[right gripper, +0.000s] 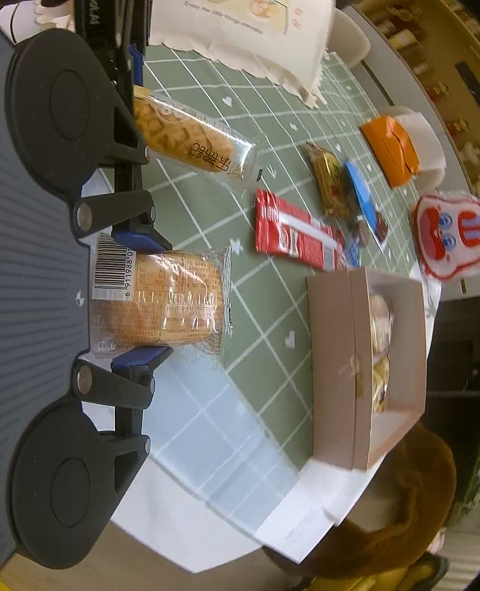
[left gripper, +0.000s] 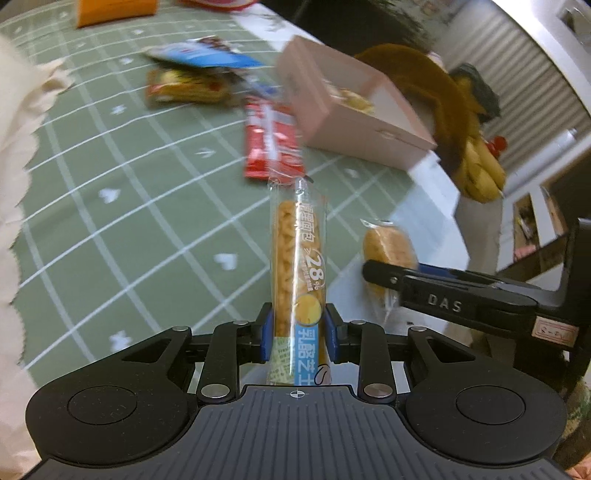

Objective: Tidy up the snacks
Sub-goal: 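Carry both packs over the pink box and open both tools to drop them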

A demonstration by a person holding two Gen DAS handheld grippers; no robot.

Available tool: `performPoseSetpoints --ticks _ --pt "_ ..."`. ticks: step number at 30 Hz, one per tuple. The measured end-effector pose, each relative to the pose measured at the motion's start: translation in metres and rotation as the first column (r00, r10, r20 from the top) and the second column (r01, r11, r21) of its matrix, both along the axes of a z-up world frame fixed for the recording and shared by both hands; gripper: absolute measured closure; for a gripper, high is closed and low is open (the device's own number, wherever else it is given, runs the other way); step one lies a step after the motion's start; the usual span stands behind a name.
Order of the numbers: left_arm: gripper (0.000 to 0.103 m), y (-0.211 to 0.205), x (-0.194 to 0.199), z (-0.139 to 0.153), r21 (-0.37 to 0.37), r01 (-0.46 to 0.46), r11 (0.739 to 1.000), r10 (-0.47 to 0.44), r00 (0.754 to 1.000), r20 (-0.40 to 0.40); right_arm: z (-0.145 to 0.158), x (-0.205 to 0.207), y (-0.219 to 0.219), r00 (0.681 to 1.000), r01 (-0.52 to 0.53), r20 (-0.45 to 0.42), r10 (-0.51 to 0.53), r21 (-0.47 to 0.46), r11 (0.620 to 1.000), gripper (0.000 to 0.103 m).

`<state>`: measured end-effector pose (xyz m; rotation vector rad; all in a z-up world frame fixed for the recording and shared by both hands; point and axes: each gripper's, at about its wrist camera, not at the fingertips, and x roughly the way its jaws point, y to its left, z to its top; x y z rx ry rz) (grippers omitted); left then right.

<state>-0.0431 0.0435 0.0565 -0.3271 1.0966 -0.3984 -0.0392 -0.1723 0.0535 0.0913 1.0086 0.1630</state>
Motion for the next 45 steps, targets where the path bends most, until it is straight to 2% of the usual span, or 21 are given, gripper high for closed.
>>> performPoseSetpoints --ticks 5,8,10,11,13,15,17,19,21,23,27,30,32,35,38,43,45 --pt "0.071 -0.022 0.008 0.006 -0.016 0.033 0.999 -0.033 0.999 0.015 0.009 0.001 -0.022 0.999 0.047 0.016 -0.047 -0.001 0.999 0.051" --pt "0.071 -0.029 0.025 0.028 -0.086 0.035 0.996 -0.031 0.999 0.043 0.032 0.007 -0.039 0.996 0.077 0.051 -0.078 0.018 0.997 0.051" --pt "0.071 -0.031 0.048 0.063 -0.157 0.043 0.987 -0.027 0.994 0.106 0.066 0.018 -0.051 0.989 0.070 0.126 -0.075 0.038 0.997 0.051" --pt "0.071 -0.032 0.061 0.087 -0.164 0.051 0.985 -0.023 0.986 0.168 0.089 0.026 -0.057 0.982 0.064 0.174 -0.069 0.035 0.997 0.051" --pt "0.071 -0.039 0.086 0.135 -0.134 0.065 0.989 -0.023 0.955 0.296 0.141 0.047 -0.068 0.957 0.049 0.286 -0.050 0.009 0.999 0.051" --pt "0.071 -0.046 0.116 0.169 -0.132 0.059 0.989 -0.006 0.930 0.367 0.186 0.072 -0.078 0.931 0.037 0.364 -0.025 -0.025 0.999 0.051" --pt "0.071 -0.054 0.144 0.184 -0.142 0.036 0.989 0.023 0.920 0.391 0.216 0.098 -0.087 0.911 0.031 0.412 -0.007 -0.053 0.998 0.051" --pt "0.071 -0.064 0.169 0.183 -0.138 0.015 0.990 0.039 0.924 0.381 0.228 0.124 -0.096 0.899 0.031 0.439 0.005 -0.074 0.997 0.051" --pt "0.071 -0.073 0.189 0.170 -0.155 -0.005 0.988 0.061 0.932 0.357 0.225 0.146 -0.104 0.901 0.025 0.433 0.009 -0.071 0.997 0.051" --pt "0.071 -0.081 0.202 0.152 -0.167 -0.017 0.986 0.073 0.939 0.335 0.208 0.167 -0.110 0.914 0.012 0.406 0.011 -0.054 0.998 0.051" --pt "0.069 -0.094 0.236 0.101 -0.169 -0.030 0.985 0.075 0.962 0.264 0.160 0.206 -0.116 0.949 -0.016 0.314 0.020 -0.016 1.000 0.051" --pt "0.069 -0.096 0.261 0.050 -0.118 -0.107 0.987 0.126 0.978 0.166 0.116 0.238 -0.115 0.977 -0.044 0.212 0.032 0.050 0.998 0.050" --pt "0.069 -0.087 0.266 0.037 -0.114 -0.146 0.983 0.160 0.979 0.126 0.092 0.258 -0.110 0.990 -0.054 0.136 0.044 0.071 0.996 0.050" --pt "0.069 -0.062 0.257 0.045 -0.074 -0.188 0.979 0.197 0.967 0.158 0.067 0.272 -0.103 0.995 -0.023 0.098 0.020 0.033 0.999 0.050" --pt "0.069 -0.029 0.235 0.051 -0.012 -0.260 0.965 0.258 0.947 0.192 0.062 0.273 -0.099 0.996 -0.022 0.082 0.018 0.051 0.998 0.050" --pt "0.069 0.033 0.182 0.027 0.039 -0.481 0.876 0.470 0.869 0.156 0.063 0.266 -0.073 0.994 -0.058 0.092 0.057 0.006 0.998 0.050" --pt "0.069 0.054 0.167 0.018 0.025 -0.521 0.853 0.515 0.848 0.123 0.070 0.266 -0.052 0.990 -0.104 0.096 0.105 -0.012 0.995 0.049"
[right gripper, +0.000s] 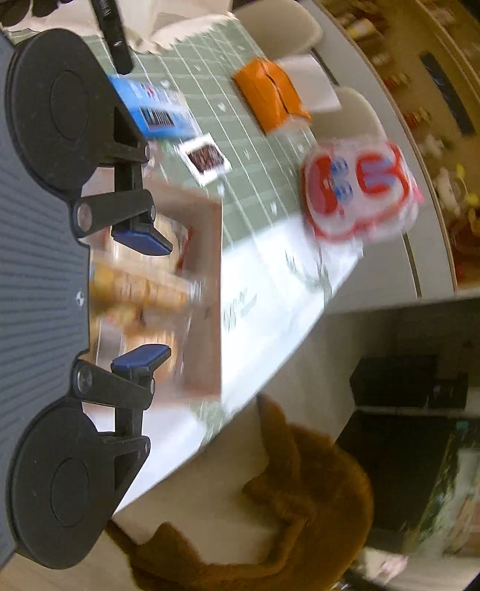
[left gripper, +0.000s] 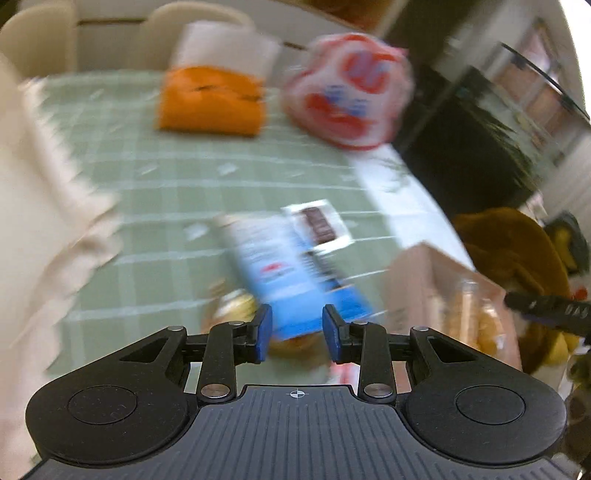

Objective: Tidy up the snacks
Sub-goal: 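Carry both packs over the pink box and open both tools to drop them, then lower the right tool onto the blue snack bag and close on it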

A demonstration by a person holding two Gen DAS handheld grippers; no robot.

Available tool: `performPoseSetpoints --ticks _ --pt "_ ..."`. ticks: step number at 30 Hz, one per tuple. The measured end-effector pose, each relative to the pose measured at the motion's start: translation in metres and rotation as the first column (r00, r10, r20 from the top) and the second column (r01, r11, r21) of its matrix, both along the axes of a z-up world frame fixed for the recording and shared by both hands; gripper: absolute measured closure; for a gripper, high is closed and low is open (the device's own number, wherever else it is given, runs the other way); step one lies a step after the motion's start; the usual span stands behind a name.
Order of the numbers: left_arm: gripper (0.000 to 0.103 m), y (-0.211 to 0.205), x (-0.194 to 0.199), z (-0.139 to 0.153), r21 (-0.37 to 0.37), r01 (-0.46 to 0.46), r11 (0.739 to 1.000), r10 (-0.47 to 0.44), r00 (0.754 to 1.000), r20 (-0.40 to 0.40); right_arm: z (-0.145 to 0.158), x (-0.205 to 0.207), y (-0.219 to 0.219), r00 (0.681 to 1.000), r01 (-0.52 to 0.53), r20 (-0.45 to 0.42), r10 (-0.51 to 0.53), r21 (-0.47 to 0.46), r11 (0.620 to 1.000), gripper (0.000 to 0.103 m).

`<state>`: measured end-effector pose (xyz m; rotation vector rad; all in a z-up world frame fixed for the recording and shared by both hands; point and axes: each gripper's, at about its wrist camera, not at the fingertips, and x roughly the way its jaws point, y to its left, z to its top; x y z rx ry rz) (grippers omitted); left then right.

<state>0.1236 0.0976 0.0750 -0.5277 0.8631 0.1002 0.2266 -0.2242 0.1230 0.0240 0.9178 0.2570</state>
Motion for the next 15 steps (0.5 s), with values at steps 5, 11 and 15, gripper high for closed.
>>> performPoseSetpoints --ticks 5,11,15 --pt "0.069 0.030 -0.030 -0.015 -0.048 -0.026 0.999 0.024 0.998 -0.060 0.012 0.002 0.079 0.993 -0.109 -0.039 0.110 0.032 0.993 0.043" --pt "0.069 0.045 -0.045 -0.025 -0.041 0.000 0.999 -0.004 0.996 -0.085 -0.009 0.012 0.173 0.966 -0.214 -0.136 0.218 0.044 0.976 0.040" --pt "0.069 0.051 -0.049 -0.030 -0.014 0.046 0.999 -0.047 0.995 -0.090 -0.036 0.023 0.227 0.941 -0.282 -0.184 0.285 0.040 0.958 0.040"
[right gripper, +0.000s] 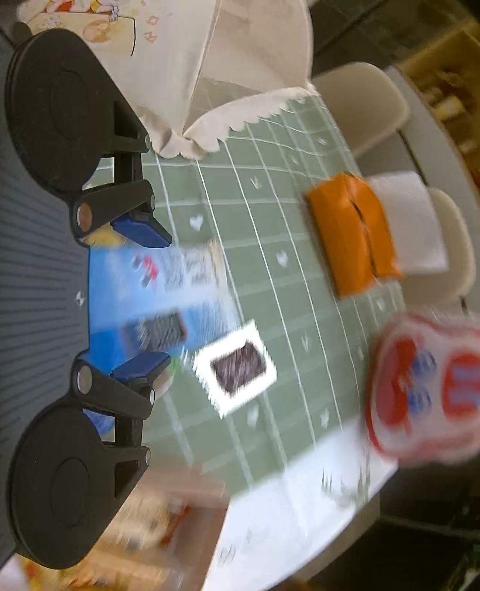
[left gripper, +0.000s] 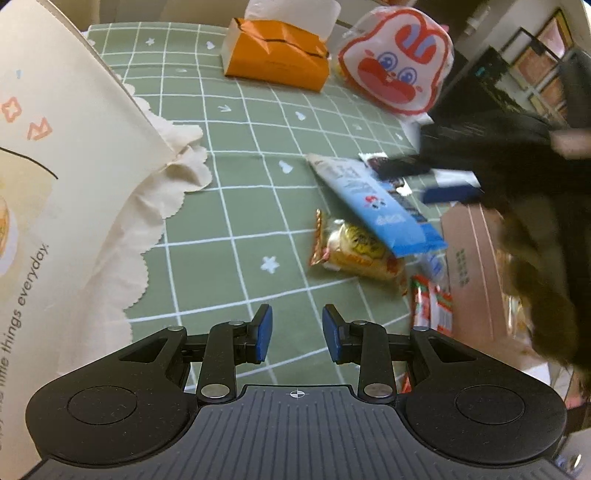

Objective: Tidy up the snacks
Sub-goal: 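Lower the right tool onto the blue snack bag and close on it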

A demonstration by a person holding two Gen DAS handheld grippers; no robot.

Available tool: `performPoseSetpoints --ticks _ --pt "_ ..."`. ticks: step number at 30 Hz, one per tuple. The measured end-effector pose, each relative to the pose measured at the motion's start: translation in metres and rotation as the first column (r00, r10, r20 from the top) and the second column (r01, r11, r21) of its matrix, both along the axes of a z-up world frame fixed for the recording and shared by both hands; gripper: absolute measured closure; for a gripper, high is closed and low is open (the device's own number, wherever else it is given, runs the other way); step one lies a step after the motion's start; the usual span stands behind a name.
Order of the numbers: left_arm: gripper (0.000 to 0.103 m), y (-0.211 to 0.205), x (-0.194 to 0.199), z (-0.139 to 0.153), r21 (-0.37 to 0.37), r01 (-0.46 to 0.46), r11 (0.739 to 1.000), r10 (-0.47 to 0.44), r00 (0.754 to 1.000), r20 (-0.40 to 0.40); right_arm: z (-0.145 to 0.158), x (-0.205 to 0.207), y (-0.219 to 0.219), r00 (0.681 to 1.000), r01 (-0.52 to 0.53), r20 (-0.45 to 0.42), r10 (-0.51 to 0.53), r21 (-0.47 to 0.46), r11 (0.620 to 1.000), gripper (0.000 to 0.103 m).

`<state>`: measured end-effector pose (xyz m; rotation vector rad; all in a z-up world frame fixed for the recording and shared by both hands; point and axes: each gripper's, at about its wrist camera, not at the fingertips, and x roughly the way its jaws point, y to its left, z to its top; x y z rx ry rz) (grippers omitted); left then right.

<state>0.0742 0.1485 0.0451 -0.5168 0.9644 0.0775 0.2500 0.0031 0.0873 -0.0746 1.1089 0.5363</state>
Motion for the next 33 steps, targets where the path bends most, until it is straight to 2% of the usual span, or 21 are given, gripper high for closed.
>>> performPoseSetpoints --ticks 4,5,7,12,17,23,28,29,30,31,33 --pt "0.069 0.008 0.000 -0.008 -0.036 0.008 0.999 -0.008 1.000 0.005 -0.024 0.010 0.035 0.999 0.006 0.032 -0.002 -0.128 0.992 0.039" --pt "0.069 0.011 -0.001 -0.010 -0.046 0.004 0.999 -0.004 1.000 0.009 -0.028 0.010 0.035 1.000 0.008 0.025 -0.004 -0.141 0.990 0.033" --pt "0.069 0.015 -0.004 -0.013 -0.068 -0.006 0.998 0.007 1.000 0.014 -0.032 0.012 0.036 1.000 0.001 0.016 0.001 -0.166 0.986 0.031" --pt "0.069 0.017 -0.005 -0.016 -0.080 -0.014 0.997 0.015 1.000 0.011 -0.029 -0.002 0.027 0.999 -0.032 -0.003 0.032 -0.174 0.984 0.030" --pt "0.069 0.011 -0.013 -0.009 -0.085 0.004 0.996 -0.002 1.000 0.028 -0.028 -0.027 0.014 0.997 -0.061 -0.054 0.055 -0.130 0.990 0.029" --pt "0.069 0.003 -0.021 -0.008 -0.078 0.044 0.996 -0.042 0.999 0.023 -0.030 -0.062 0.008 0.997 -0.070 -0.033 0.066 -0.156 0.985 0.026" --pt "0.069 0.006 -0.030 -0.012 -0.081 0.056 0.995 -0.056 0.998 0.008 -0.021 -0.089 -0.006 0.999 -0.051 0.000 0.051 -0.142 0.989 0.036" --pt "0.069 0.007 -0.032 -0.013 -0.082 0.054 0.995 -0.054 0.999 0.007 -0.018 -0.096 -0.009 0.999 -0.042 0.007 0.043 -0.136 0.990 0.058" --pt "0.069 0.008 -0.033 -0.014 -0.085 0.053 0.995 -0.053 0.999 0.006 -0.016 -0.102 -0.013 0.999 -0.031 0.009 0.033 -0.131 0.991 0.068" --pt "0.069 0.008 -0.035 -0.014 -0.087 0.052 0.995 -0.052 0.999 0.005 -0.014 -0.108 -0.019 1.000 -0.017 -0.002 0.017 -0.106 0.994 0.069" --pt "0.069 0.009 -0.038 -0.015 -0.095 0.057 0.994 -0.056 0.998 0.010 -0.012 -0.120 -0.028 1.000 0.002 -0.019 -0.004 -0.069 0.998 0.080"
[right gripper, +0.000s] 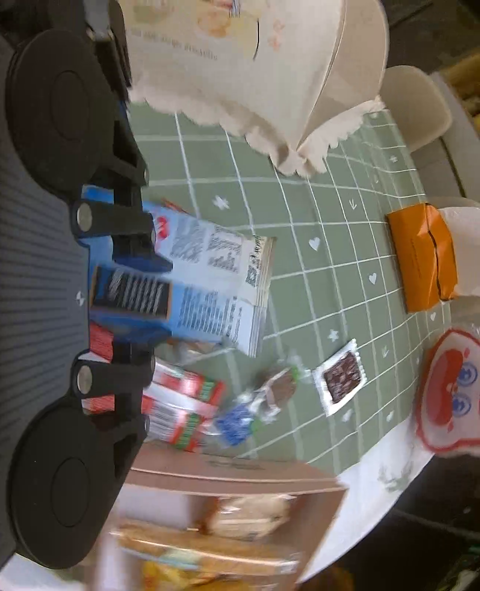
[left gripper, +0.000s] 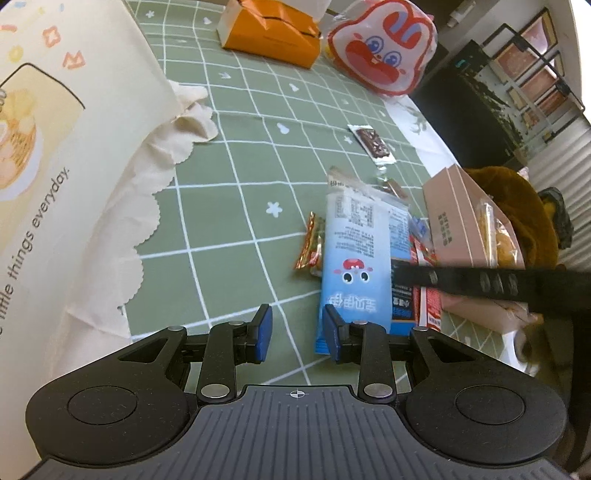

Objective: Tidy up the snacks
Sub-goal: 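Lower the right tool onto the blue snack bag and close on it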

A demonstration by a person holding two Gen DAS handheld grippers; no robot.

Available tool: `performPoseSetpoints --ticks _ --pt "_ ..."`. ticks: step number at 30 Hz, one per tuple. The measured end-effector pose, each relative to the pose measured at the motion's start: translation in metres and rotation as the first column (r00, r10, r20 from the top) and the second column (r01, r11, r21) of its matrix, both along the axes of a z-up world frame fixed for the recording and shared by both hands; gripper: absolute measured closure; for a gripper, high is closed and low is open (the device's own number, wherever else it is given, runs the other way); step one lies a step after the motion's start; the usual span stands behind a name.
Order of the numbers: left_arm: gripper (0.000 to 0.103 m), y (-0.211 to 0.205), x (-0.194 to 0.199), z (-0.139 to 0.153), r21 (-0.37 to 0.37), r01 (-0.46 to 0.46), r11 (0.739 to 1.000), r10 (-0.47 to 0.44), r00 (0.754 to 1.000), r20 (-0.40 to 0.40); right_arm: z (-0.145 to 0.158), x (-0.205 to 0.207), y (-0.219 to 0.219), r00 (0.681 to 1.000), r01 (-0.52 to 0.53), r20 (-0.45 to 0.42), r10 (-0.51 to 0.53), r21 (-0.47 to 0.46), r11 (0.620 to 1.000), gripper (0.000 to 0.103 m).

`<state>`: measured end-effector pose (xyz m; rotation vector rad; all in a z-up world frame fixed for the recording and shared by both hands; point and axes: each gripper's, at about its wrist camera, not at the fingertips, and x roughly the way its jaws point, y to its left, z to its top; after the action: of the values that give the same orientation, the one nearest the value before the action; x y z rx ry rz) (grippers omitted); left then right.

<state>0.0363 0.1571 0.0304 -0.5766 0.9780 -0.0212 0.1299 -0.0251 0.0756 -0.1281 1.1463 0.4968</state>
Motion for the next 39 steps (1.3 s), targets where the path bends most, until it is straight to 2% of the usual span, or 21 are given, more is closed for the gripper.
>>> performPoseSetpoints --ticks 6,8,10,12,13,16,20,22,24,26,28,34,36,39 --pt "0.069 -0.008 0.001 -0.002 -0.039 0.028 0.999 -0.028 1.000 0.010 -0.011 -0.034 -0.025 0.999 0.044 -0.011 -0.044 -0.021 0.999 0.080" --pt "0.069 -0.011 0.003 -0.001 -0.042 0.033 0.999 -0.032 0.999 0.018 -0.011 -0.040 -0.036 0.997 0.075 -0.012 -0.075 0.000 0.997 0.079" --pt "0.069 -0.012 0.003 0.003 -0.016 0.011 1.000 -0.010 1.000 0.026 -0.006 -0.046 -0.043 0.996 0.087 0.008 -0.087 0.032 0.996 0.075" --pt "0.069 -0.011 0.001 0.008 0.053 -0.015 0.999 0.014 1.000 0.022 0.002 -0.050 -0.040 0.997 0.069 0.036 -0.072 0.059 0.996 0.042" --pt "0.069 -0.010 -0.002 0.011 0.093 -0.028 0.995 0.026 0.999 0.019 0.005 -0.052 -0.035 0.996 0.050 0.064 -0.054 0.063 0.997 0.037" --pt "0.069 -0.003 -0.007 0.017 0.164 -0.064 0.984 0.063 0.998 0.013 0.006 -0.053 -0.012 0.992 0.006 0.128 -0.011 0.039 0.999 0.036" --pt "0.069 0.008 -0.014 0.019 0.220 -0.103 0.970 0.105 0.994 0.003 -0.011 -0.035 0.012 0.984 0.088 0.152 -0.094 0.046 0.995 0.036" --pt "0.069 0.013 -0.017 0.020 0.227 -0.111 0.968 0.114 0.993 0.002 -0.022 -0.026 0.022 0.984 0.104 0.138 -0.108 0.037 0.994 0.034" --pt "0.069 0.018 -0.019 0.020 0.228 -0.123 0.966 0.126 0.992 0.001 -0.028 -0.024 0.028 0.986 0.086 0.139 -0.090 0.034 0.996 0.021" --pt "0.069 0.020 -0.019 0.020 0.225 -0.126 0.966 0.130 0.992 -0.003 -0.031 -0.024 0.033 0.991 0.052 0.120 -0.055 0.023 0.998 0.017" --pt "0.069 0.020 -0.018 0.021 0.229 -0.122 0.966 0.126 0.992 -0.002 -0.032 -0.024 0.036 0.995 0.022 0.101 -0.024 0.020 1.000 0.016" --pt "0.069 0.015 -0.016 0.020 0.252 -0.101 0.962 0.105 0.994 -0.001 -0.029 -0.028 0.035 0.993 0.026 0.113 -0.029 0.022 0.999 0.017" --pt "0.069 0.018 -0.016 0.020 0.251 -0.110 0.962 0.114 0.993 -0.002 -0.023 -0.035 0.039 0.986 0.018 0.165 -0.018 0.001 1.000 0.017" --pt "0.069 0.023 -0.017 0.022 0.246 -0.125 0.961 0.129 0.992 0.004 -0.015 -0.049 0.049 0.958 -0.006 0.284 0.029 -0.082 0.997 0.017"
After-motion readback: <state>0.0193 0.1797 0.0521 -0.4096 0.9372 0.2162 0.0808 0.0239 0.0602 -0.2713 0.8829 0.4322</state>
